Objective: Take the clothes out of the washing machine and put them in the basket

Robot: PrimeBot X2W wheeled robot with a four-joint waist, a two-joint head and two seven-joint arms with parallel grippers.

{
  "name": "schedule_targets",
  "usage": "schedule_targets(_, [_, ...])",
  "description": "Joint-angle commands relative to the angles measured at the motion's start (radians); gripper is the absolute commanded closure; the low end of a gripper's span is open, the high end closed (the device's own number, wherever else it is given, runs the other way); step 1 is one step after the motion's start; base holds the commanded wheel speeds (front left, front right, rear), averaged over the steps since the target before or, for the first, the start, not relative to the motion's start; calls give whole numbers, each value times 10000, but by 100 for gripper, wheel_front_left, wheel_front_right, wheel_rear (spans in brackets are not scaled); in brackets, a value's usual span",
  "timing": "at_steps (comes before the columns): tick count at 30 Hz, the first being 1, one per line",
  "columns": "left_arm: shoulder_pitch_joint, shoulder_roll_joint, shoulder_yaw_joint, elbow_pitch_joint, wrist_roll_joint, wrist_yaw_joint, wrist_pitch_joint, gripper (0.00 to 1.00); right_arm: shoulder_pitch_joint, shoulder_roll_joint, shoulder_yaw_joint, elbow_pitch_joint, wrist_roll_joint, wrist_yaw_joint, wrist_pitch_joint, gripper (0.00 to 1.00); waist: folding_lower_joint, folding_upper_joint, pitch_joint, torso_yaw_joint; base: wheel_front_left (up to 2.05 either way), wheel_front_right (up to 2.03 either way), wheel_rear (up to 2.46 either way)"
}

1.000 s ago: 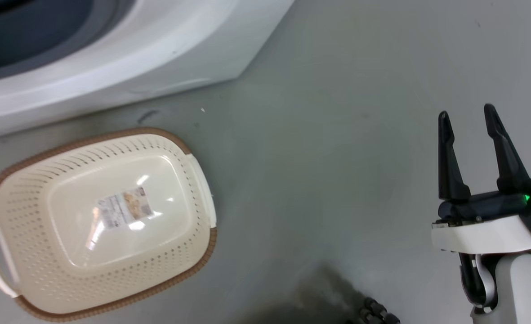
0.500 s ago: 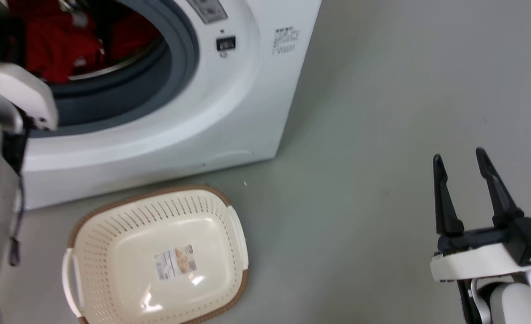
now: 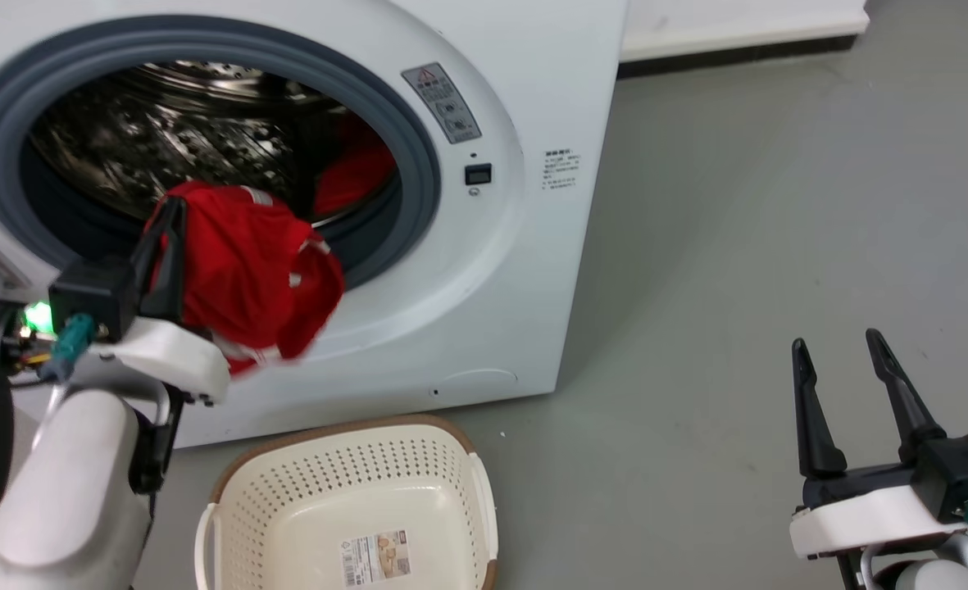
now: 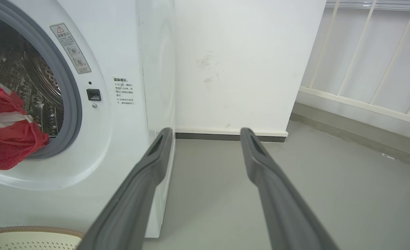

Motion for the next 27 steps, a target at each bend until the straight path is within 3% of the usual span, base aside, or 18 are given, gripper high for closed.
schedule_targets(1, [383,-67,115,-517,120,140,-27,100,185,7,0,16,-46,-10,-21,0,2,0,-325,228,0,0,0])
schedule_targets(9, [2003,-303,289,-2705,320,603,-2,100,416,9,-84,58,37,-10,-21,0,2,0,-601,463,0,0,0])
schedule_targets(16, [2922,-258,-137,-3601,319,732,844,100,243,7,-21,6,142,-10,-21,0,2,0,-364,511,0,0,0])
schedule_targets(21, [3212,-330,-755,-2923,584,688,1204,100,-90,7,112,-124,239,-12,-21,0,2,0,543,215,0,0,0])
schedule_targets(27, [2461,-525,-1134,-1130,632,196,957,100,-483,10,94,-330,270,-10,-21,0,2,0,1580,-124,0,0,0])
